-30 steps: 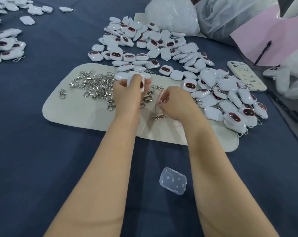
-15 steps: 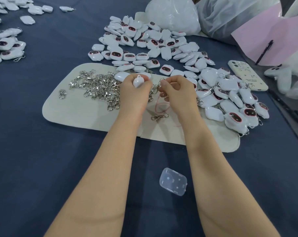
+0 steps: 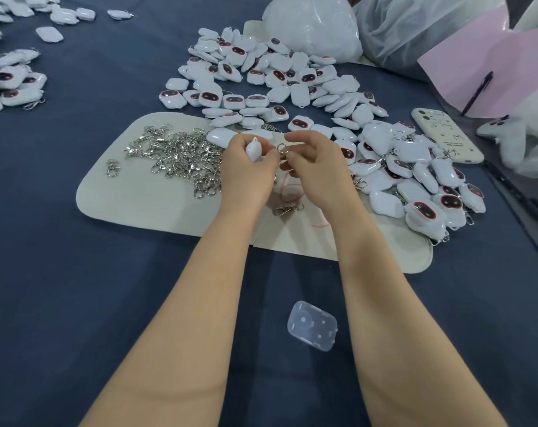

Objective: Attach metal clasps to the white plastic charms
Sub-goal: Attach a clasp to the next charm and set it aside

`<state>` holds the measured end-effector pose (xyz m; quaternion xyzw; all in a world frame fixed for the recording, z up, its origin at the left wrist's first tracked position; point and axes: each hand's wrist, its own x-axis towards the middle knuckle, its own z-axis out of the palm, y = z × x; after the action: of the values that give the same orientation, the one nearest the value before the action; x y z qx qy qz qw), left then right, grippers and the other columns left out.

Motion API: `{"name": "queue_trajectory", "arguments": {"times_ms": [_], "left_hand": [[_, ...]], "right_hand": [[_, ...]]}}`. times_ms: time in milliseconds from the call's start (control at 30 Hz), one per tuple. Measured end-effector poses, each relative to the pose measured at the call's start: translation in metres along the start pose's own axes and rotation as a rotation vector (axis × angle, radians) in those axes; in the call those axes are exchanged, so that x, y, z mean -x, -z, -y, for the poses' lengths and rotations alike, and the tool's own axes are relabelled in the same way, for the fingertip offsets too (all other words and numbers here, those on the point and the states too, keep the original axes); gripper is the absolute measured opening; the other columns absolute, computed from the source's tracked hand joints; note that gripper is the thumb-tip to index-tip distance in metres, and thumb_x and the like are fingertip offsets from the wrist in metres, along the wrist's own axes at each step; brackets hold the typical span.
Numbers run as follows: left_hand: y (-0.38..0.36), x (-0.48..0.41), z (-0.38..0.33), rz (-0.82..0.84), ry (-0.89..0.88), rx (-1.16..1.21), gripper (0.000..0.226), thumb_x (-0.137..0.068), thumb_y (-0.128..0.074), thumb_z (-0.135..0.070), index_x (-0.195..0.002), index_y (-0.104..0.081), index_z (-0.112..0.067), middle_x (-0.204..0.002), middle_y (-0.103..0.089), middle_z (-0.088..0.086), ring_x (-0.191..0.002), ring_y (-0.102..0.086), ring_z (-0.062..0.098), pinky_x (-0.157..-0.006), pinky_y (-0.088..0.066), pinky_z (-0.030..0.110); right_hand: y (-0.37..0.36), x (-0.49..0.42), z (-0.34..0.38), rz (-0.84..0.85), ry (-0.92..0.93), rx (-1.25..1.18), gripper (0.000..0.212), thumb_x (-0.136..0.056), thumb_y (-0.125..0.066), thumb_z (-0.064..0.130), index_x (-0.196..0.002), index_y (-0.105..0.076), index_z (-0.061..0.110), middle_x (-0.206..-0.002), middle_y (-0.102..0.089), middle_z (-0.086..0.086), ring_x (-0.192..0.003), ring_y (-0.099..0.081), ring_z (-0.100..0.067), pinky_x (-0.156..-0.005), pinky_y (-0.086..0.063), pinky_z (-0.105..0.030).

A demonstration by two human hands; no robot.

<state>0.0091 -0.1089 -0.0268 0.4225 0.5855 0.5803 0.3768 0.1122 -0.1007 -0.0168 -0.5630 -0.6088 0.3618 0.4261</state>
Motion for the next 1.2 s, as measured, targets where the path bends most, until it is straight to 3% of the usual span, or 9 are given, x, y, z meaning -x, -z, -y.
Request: {"name": "queue_trajectory", "arguments": {"times_ms": [100, 200, 333, 567, 800, 900, 1000, 1100, 1200], "left_hand": [[-0.001, 0.0, 0.001, 0.002, -0.005, -0.024, 0.015, -0.084, -0.066, -0.014, -0.092, -0.054, -0.017, -0.08, -0.058, -0.013, -0.071, -0.055, 0.007, -0.065, -0.044, 0.017], [0.0, 0.0, 0.0, 0.004, -0.021, -0.051, 0.014, -0.084, -0.065, -0.013, -0.092, -0.054, -0.016, -0.082, -0.057, -0.011, -0.078, -0.056, 0.012, -0.073, -0.046, 0.024], [0.002, -0.001, -0.001, -0.052, -0.027, -0.04, 0.013, -0.084, -0.061, -0.009, -0.086, -0.055, -0.019, -0.078, -0.057, -0.007, -0.066, -0.053, 0.009, -0.061, -0.044, 0.02], [0.004, 0.0, -0.009, -0.057, 0.187, 0.334, 0.022, -0.087, -0.053, 0.003, -0.077, -0.053, -0.017, -0.067, -0.058, 0.0, -0.047, -0.059, 0.0, -0.052, -0.049, 0.017], [0.006, 0.001, -0.013, -0.029, 0.26, 0.463, 0.02, -0.089, -0.053, 0.003, -0.08, -0.054, -0.015, -0.068, -0.058, 0.0, -0.05, -0.059, 0.003, -0.056, -0.051, 0.016], [0.006, 0.001, -0.014, -0.003, 0.276, 0.484, 0.018, -0.089, -0.054, 0.003, -0.083, -0.055, -0.014, -0.07, -0.06, 0.001, -0.053, -0.061, 0.004, -0.058, -0.052, 0.017], [0.007, 0.001, -0.014, 0.001, 0.289, 0.497, 0.017, -0.088, -0.055, 0.004, -0.083, -0.056, -0.013, -0.069, -0.06, 0.002, -0.052, -0.061, 0.004, -0.057, -0.053, 0.017], [0.006, 0.001, -0.015, 0.01, 0.296, 0.496, 0.018, -0.088, -0.055, 0.004, -0.082, -0.056, -0.013, -0.069, -0.061, 0.002, -0.054, -0.061, 0.005, -0.056, -0.052, 0.018], [0.005, 0.002, -0.015, 0.03, 0.294, 0.479, 0.019, -0.088, -0.055, 0.004, -0.081, -0.056, -0.014, -0.069, -0.061, 0.002, -0.057, -0.061, 0.006, -0.057, -0.052, 0.019]], "right_hand": [[0.0, 0.001, 0.001, 0.005, 0.014, -0.002, 0.019, -0.092, -0.051, 0.003, -0.107, -0.057, 0.015, -0.092, -0.069, -0.002, -0.075, -0.064, -0.009, -0.084, -0.052, -0.03], [0.0, 0.002, 0.003, 0.035, 0.031, 0.019, 0.016, -0.092, -0.053, 0.005, -0.104, -0.057, 0.016, -0.09, -0.07, -0.002, -0.073, -0.064, -0.009, -0.083, -0.053, -0.029], [0.001, 0.003, 0.005, 0.079, 0.022, 0.029, 0.018, -0.089, -0.059, 0.009, -0.104, -0.058, 0.018, -0.094, -0.066, 0.002, -0.082, -0.062, -0.013, -0.082, -0.052, -0.029], [0.001, 0.0, 0.003, -0.031, 0.039, -0.056, 0.014, -0.087, -0.056, -0.001, -0.09, -0.062, 0.012, -0.076, -0.062, 0.003, -0.073, -0.061, -0.011, -0.072, -0.051, -0.019], [-0.001, 0.0, 0.001, 0.034, 0.009, -0.101, 0.014, -0.089, -0.06, 0.007, -0.096, -0.061, 0.019, -0.092, -0.065, -0.001, -0.098, -0.065, -0.023, -0.091, -0.052, -0.036], [-0.001, 0.0, 0.001, 0.063, -0.011, -0.102, 0.015, -0.089, -0.058, 0.004, -0.097, -0.06, 0.017, -0.092, -0.067, -0.005, -0.094, -0.065, -0.024, -0.088, -0.053, -0.034], [-0.001, 0.0, 0.003, 0.039, -0.001, -0.103, 0.013, -0.089, -0.057, 0.003, -0.094, -0.061, 0.015, -0.088, -0.068, -0.006, -0.083, -0.065, -0.014, -0.081, -0.052, -0.027], [-0.001, 0.0, 0.003, -0.021, -0.012, -0.125, 0.015, -0.09, -0.057, 0.005, -0.085, -0.061, 0.018, -0.09, -0.069, -0.009, -0.087, -0.065, -0.019, -0.083, -0.053, -0.03], [-0.003, 0.001, 0.003, 0.003, -0.07, -0.302, 0.014, -0.093, -0.053, 0.005, -0.086, -0.059, 0.016, -0.084, -0.067, -0.005, -0.08, -0.067, -0.014, -0.077, -0.057, -0.028]]}}
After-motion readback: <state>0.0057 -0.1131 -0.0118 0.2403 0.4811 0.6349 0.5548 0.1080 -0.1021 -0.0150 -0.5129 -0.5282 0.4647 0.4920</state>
